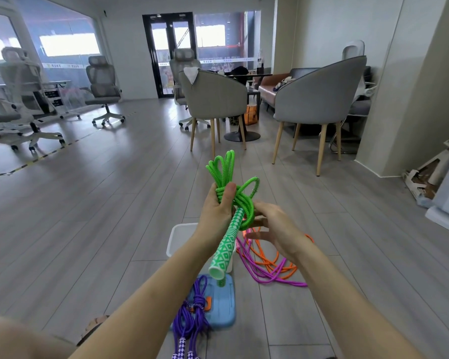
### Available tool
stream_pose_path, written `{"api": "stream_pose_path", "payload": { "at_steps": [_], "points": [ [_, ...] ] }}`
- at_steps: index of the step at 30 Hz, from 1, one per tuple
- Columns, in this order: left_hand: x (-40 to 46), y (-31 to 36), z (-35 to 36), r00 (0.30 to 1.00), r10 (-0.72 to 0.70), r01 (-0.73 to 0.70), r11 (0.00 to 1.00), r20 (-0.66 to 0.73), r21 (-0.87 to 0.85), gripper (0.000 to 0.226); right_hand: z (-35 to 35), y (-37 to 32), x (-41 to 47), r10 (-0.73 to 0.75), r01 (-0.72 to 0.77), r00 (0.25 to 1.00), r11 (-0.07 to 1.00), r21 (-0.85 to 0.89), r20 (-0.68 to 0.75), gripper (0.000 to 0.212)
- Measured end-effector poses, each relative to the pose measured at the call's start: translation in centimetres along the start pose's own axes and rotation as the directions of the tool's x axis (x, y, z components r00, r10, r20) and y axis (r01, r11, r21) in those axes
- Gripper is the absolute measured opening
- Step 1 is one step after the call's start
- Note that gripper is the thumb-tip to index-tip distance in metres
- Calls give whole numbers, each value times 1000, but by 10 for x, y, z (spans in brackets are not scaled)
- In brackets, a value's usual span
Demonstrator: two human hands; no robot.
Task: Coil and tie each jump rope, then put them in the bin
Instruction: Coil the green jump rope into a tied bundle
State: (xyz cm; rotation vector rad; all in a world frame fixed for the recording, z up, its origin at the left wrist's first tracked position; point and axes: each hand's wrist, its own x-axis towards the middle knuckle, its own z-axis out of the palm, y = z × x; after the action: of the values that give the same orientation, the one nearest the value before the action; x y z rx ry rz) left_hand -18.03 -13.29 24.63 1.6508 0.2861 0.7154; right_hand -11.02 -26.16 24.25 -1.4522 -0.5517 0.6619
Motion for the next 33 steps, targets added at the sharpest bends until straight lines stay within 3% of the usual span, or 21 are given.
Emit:
{"api": "stream_pose_path", "payload": {
  "at_steps": [4,6,9,12,14,16,20,23,27,31,33],
  "points": [
    [2,-4,-7,998,56,-54,997,-25,49,17,5,-4,-12,119,-120,968,993,-9,221,49],
    [3,-6,-8,999,51,-51,998,-18,46,11,10,-4,-17,94,-95,950,995,-11,299,48],
    [3,-10,-7,998,59,-58,997,-21,46,5,15,-1,-17,22,-20,960,1000,-12,280,51],
    [4,-9,-8,997,49,-47,998,-67,32,19,8,2,-16,-15,28,944,999,-32,330,68],
    [12,-5,-15,992,20,-27,998,-127,-51,34,-1,17,-10,21,77,904,975,-210,427,88],
    [22,-1,-25,985,-4,-13,995,-173,-97,49,-6,42,-5,97,108,899,896,-431,427,96],
    [22,0,-26,985,-15,13,1000,-170,-13,56,-12,79,7,82,121,936,839,-531,342,60],
    [16,-6,-20,992,-15,20,999,-127,38,47,-5,70,10,59,119,944,857,-501,325,29],
    [12,-6,-18,987,-21,24,1000,-159,18,46,4,54,6,-58,193,950,880,-434,306,18],
    [14,9,-17,992,-93,66,958,-84,-280,47,11,74,5,-98,253,955,761,-598,279,12],
    [10,14,-11,999,-36,31,979,-19,-203,47,10,80,5,-98,250,961,702,-667,257,11]
  ]
}}
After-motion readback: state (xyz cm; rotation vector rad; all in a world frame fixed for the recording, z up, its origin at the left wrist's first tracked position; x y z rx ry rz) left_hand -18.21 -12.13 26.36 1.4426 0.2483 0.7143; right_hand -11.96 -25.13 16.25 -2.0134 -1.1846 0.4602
